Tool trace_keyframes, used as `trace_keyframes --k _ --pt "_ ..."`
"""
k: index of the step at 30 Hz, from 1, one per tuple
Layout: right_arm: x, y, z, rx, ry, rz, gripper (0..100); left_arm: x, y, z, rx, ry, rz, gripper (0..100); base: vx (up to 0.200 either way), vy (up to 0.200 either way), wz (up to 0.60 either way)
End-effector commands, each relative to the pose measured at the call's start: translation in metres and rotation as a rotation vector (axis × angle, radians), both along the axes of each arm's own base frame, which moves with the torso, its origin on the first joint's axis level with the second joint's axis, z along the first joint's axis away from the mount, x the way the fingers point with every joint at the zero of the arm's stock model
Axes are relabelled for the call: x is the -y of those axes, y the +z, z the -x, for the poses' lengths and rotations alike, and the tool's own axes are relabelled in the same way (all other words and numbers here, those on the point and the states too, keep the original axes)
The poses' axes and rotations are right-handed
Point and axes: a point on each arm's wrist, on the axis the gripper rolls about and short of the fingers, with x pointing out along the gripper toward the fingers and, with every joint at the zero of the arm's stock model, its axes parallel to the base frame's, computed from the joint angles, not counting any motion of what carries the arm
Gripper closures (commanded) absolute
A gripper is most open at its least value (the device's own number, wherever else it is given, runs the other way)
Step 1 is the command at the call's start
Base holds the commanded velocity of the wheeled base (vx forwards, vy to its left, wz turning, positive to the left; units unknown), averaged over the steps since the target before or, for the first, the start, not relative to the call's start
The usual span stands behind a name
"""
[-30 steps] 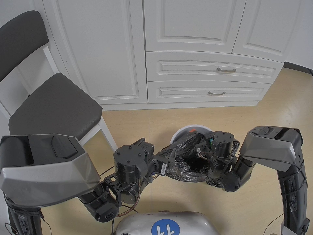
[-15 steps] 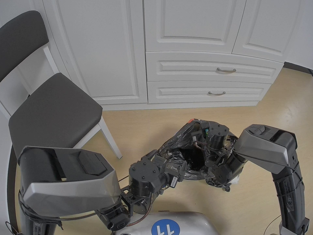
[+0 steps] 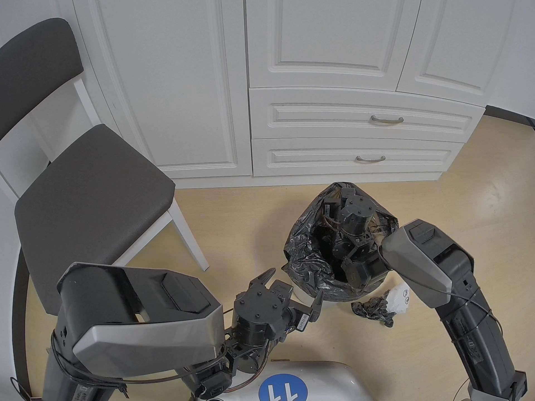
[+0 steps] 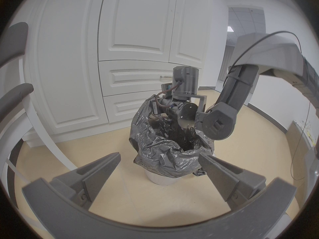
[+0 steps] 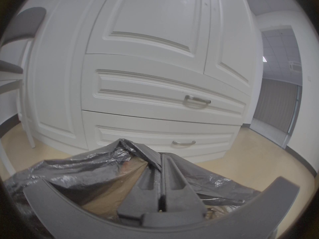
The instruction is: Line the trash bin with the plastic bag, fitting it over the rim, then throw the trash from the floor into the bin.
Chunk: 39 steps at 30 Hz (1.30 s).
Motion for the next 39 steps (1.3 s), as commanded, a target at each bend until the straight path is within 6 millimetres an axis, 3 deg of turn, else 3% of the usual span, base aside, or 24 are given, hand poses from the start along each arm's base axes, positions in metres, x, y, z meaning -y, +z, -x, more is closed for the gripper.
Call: trace_keyframes --k 1,3,4,9,10,12,19,25,29,34,36,37,39 --pt "-0.006 -0.033 -0.009 -0.021 -0.003 -0.032 100 0.000 -0.005 -0.001 -0.006 0.003 -0.008 0 0.000 0.000 0.00" --pt "-0.006 -0.030 -0.011 -0.006 -0.002 -0.043 100 0.000 -0.005 -0.001 -0.005 0.003 -0.006 0 0.000 0.000 0.00" --pt "-0.006 -0.030 -0.011 -0.005 -0.002 -0.043 0 0.000 -0.005 -0.001 -0.005 0.003 -0.006 0 0.000 0.000 0.00" --pt "-0.009 -0.021 -0.010 0.020 0.010 -0.076 0 0.000 -0.004 -0.001 -0.003 0.006 -0.004 0 0.000 0.000 0.00" --pt "-0.012 -0.004 -0.007 0.044 0.021 -0.109 0 -0.001 -0.003 -0.002 -0.001 0.007 -0.002 0 0.000 0.000 0.00" --pt "-0.009 0.008 -0.002 0.042 0.023 -0.116 0 -0.001 -0.002 -0.003 0.002 0.010 -0.001 0 0.000 0.000 0.00" --pt "0.014 0.047 0.044 -0.075 0.069 -0.057 0 -0.004 0.002 -0.013 0.015 0.035 0.019 0 0.000 0.000 0.00" --pt "0.039 0.074 0.071 -0.116 0.110 -0.030 0 -0.008 0.010 -0.031 0.044 0.078 0.061 0 0.000 0.000 0.00" --pt "0.062 0.081 0.077 -0.185 0.108 -0.001 0 -0.007 0.021 -0.050 0.077 0.110 0.128 0 0.000 0.000 0.00" --pt "0.095 0.073 0.070 -0.318 0.069 0.022 0 -0.013 0.034 -0.056 0.019 0.140 0.180 0 0.000 0.000 0.00" --pt "0.100 0.071 0.068 -0.338 0.058 0.019 0 -0.015 0.041 -0.060 -0.001 0.149 0.194 0 0.000 0.000 0.00" --pt "0.105 0.070 0.065 -0.369 0.050 -0.008 0 -0.018 0.061 -0.069 -0.038 0.165 0.229 0 0.000 0.000 0.00" --pt "0.108 0.069 0.064 -0.409 0.067 -0.041 0 -0.023 0.084 -0.076 -0.098 0.139 0.243 0 0.000 0.000 0.00"
